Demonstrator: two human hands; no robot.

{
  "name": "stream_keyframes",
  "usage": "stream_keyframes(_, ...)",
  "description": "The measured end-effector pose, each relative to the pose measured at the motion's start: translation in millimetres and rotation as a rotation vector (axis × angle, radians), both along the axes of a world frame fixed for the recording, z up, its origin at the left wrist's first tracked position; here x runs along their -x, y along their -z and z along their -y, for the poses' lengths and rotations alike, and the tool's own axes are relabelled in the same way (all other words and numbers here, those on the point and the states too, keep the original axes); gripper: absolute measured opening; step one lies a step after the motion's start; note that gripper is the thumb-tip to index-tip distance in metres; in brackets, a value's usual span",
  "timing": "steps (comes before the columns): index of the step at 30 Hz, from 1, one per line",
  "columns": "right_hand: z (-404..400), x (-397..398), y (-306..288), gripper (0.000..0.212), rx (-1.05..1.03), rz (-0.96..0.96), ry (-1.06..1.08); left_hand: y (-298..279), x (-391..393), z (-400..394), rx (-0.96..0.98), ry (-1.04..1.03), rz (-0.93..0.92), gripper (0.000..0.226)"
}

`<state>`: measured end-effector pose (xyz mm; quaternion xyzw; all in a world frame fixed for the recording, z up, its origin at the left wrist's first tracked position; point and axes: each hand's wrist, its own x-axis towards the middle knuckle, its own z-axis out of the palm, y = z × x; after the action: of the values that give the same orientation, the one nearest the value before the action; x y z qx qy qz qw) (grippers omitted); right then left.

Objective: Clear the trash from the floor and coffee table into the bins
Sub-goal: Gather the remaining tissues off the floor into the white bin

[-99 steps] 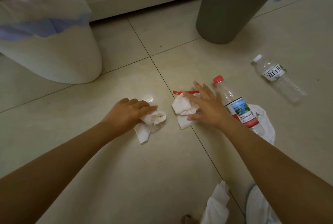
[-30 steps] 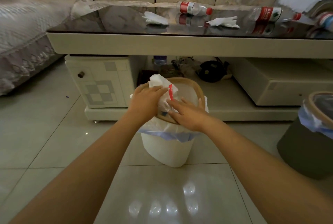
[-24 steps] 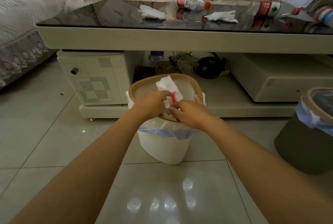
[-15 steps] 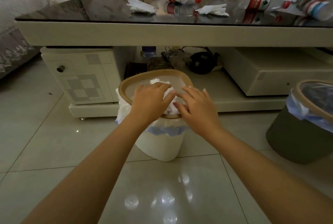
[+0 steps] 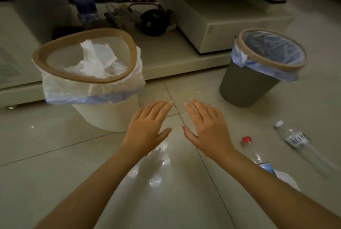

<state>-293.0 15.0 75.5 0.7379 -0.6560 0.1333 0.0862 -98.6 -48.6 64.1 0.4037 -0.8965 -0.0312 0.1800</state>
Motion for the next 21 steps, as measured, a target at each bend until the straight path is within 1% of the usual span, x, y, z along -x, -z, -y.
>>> stream_keyframes(2, -23, 19, 13, 0.064, -0.053, -0.022, 0.065, 17, 12, -9, -0.07, 0.001, 0.076, 0.073)
stream_keyframes(4, -47, 36, 25, 0.067, -0.116, -0.035, 0.147, 32, 25, -16, -0.097, 0.026, 0.131, 0.076)
stream_keyframes(8, -94, 67, 44, 0.071, -0.178, -0.057, 0.29, 55, 55, -32, -0.125, 0.143, 0.211, 0.08)
stream_keyframes(12, -138, 96, 58, 0.071, -0.215, -0.079, 0.4, 70, 92, -50, -0.128, 0.244, 0.245, 0.082)
stream_keyframes(17, -180, 127, 70, 0.066, -0.301, -0.067, 0.595, 88, 142, -73, -0.161, 0.332, 0.269, 0.086)
stream_keyframes(19, -191, 139, 74, 0.066, -0.373, -0.084, 0.644, 95, 159, -83, -0.169, 0.38, 0.292, 0.084)
stream_keyframes(21, -196, 148, 80, 0.066, -0.442, -0.115, 0.65, 100, 173, -92, -0.145, 0.444, 0.34, 0.083)
